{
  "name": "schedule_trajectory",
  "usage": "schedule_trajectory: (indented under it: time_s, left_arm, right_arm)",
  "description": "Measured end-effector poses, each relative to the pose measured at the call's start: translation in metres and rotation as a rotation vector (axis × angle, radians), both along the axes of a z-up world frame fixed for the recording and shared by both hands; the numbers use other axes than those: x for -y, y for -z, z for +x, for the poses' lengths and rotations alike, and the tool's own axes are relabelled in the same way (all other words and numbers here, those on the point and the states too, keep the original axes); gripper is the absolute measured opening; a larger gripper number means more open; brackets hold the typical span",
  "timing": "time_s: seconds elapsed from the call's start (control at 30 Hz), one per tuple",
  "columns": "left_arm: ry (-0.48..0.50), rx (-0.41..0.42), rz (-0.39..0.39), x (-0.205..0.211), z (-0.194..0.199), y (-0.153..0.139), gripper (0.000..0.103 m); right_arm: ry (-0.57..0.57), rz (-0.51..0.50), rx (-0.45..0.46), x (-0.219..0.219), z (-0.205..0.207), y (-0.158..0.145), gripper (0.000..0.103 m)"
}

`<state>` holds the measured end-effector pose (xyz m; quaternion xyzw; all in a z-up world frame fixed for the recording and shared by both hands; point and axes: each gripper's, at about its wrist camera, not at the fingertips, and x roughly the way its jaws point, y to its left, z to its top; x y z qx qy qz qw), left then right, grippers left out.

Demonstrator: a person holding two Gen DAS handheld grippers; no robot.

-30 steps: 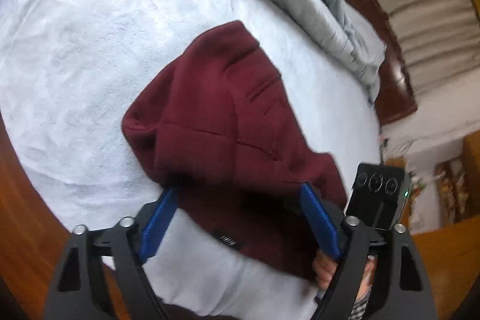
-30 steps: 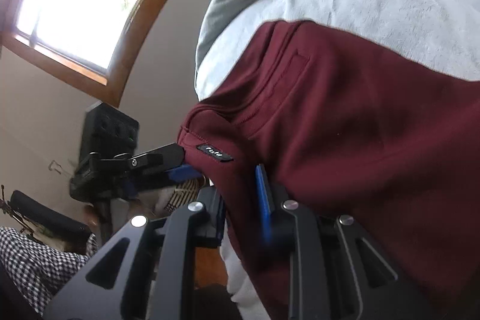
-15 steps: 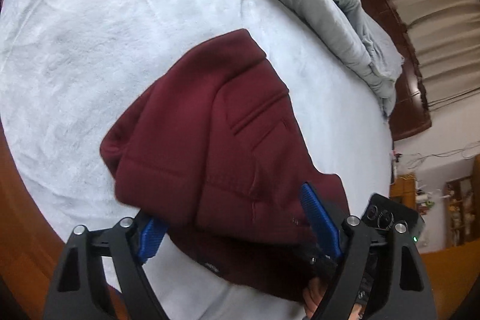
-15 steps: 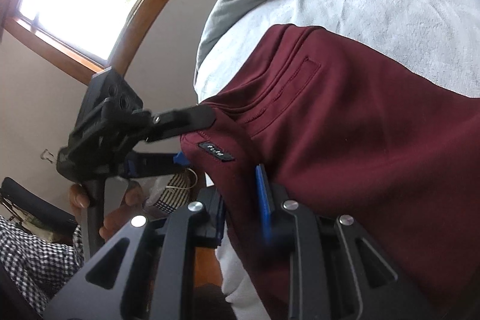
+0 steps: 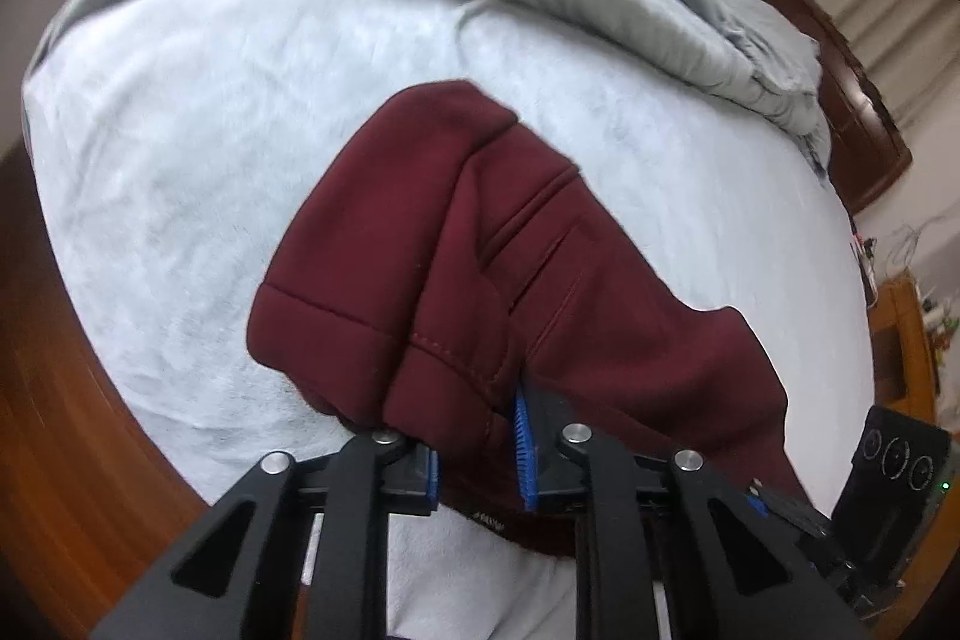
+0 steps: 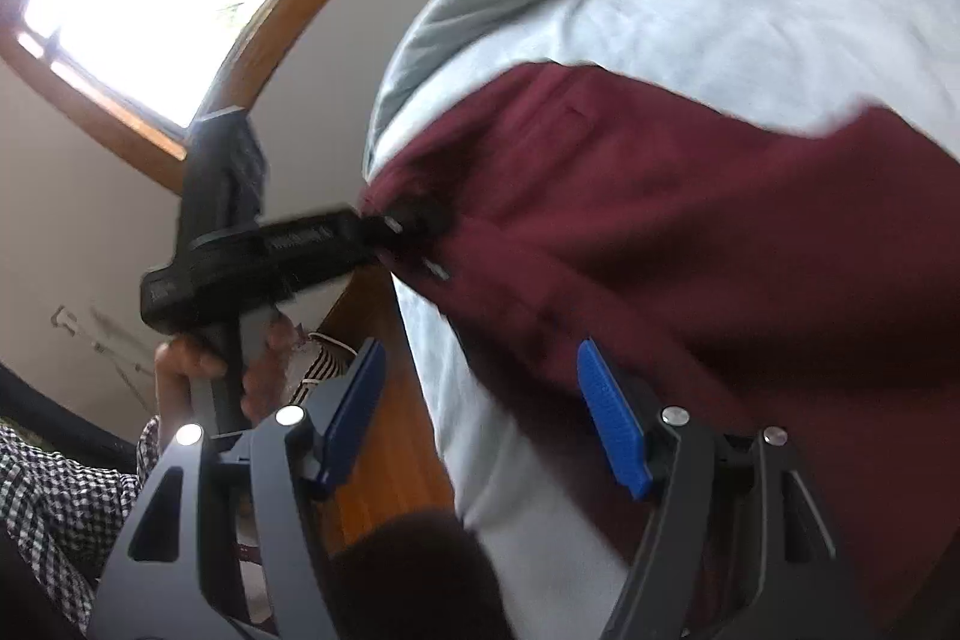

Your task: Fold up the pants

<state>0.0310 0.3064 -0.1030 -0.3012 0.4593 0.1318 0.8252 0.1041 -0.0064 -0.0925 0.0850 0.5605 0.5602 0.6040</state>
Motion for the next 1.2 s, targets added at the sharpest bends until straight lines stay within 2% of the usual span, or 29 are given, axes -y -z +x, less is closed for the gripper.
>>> schedule_trajectory:
  time_s: [0.1,0.17,0.23,0.33,0.4,0.5,0.7,0.83,0.93,1.0,1.07,1.1,1.13,1.2]
  left_arm:
    - [0.014,0.016,0.032,0.004,-0.006,-0.008,0.018]
    - [0.042,0.019,0.088,0.009,-0.012,-0.008,0.018]
    - [0.047,0.006,0.101,0.01,-0.013,0.001,0.018]
    - [0.046,-0.002,0.118,0.009,-0.011,0.015,0.019]
    - [0.036,0.009,0.117,0.007,-0.008,0.021,0.019]
    - [0.029,0.021,0.117,0.006,-0.005,0.021,0.02]
    - [0.034,0.021,0.087,-0.001,-0.002,0.024,0.022]
    - [0.038,0.023,0.06,-0.006,-0.002,0.024,0.023]
    - [0.048,0.028,0.053,-0.009,0.001,0.023,0.023]
    - [0.059,0.029,0.059,-0.009,0.003,0.022,0.023]
    - [0.071,0.029,0.07,-0.008,0.004,0.021,0.024]
    - [0.074,0.027,0.07,-0.009,0.004,0.021,0.024]
    - [0.075,0.024,0.064,-0.009,0.004,0.022,0.024]
    - [0.08,0.024,0.047,-0.012,0.005,0.018,0.024]
  right_arm:
    - [0.056,-0.078,-0.025,0.039,-0.017,0.006,0.066]
    - [0.115,-0.128,-0.04,0.06,-0.023,0.011,0.065]
    - [0.177,-0.235,0.068,0.082,-0.034,0.009,0.061]
    - [0.183,-0.324,0.263,0.093,-0.051,-0.003,0.06]
    - [0.162,-0.344,0.341,0.09,-0.057,-0.007,0.063]
    - [0.157,-0.357,0.384,0.08,-0.06,-0.006,0.064]
    - [0.18,-0.354,0.415,0.067,-0.054,-0.001,0.064]
    - [0.19,-0.313,0.427,0.073,-0.051,-0.015,0.064]
    - [0.195,-0.352,0.484,0.082,-0.051,-0.02,0.065]
    - [0.192,-0.361,0.47,0.084,-0.047,-0.014,0.072]
    - [0.187,-0.368,0.432,0.083,-0.042,-0.003,0.073]
    - [0.18,-0.355,0.402,0.082,-0.038,0.004,0.063]
    - [0.163,-0.336,0.367,0.08,-0.036,0.009,0.037]
    - [0.135,-0.316,0.286,0.077,-0.032,0.017,0.011]
